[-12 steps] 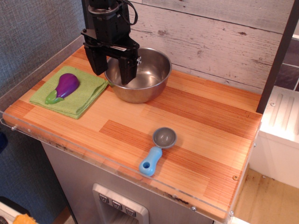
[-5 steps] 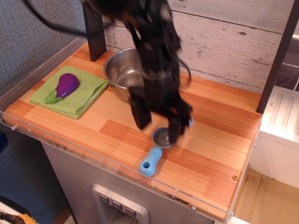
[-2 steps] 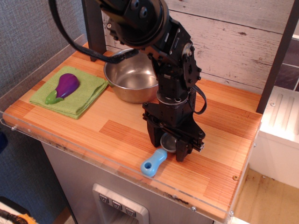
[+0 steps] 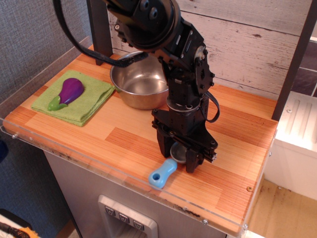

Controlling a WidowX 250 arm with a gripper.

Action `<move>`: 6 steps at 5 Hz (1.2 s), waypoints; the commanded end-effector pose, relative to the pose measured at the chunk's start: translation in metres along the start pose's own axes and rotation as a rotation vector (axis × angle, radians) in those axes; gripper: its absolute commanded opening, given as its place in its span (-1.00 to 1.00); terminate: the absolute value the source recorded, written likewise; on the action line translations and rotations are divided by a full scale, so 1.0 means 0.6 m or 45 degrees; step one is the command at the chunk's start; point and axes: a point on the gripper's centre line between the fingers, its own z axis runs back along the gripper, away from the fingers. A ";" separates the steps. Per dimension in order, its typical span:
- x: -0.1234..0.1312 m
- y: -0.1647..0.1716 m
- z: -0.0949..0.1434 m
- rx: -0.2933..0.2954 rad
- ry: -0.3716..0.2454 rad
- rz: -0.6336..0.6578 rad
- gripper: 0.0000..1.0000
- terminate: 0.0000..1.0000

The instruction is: Move the blue spoon to the right of the pot.

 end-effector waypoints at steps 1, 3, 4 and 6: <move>0.075 0.001 0.062 -0.064 -0.129 0.052 -1.00 -1.00; 0.186 0.028 0.039 -0.036 -0.148 0.112 -1.00 -1.00; 0.219 0.040 0.018 -0.002 -0.134 0.136 -1.00 -1.00; 0.248 0.061 0.001 0.064 -0.119 0.164 -1.00 -1.00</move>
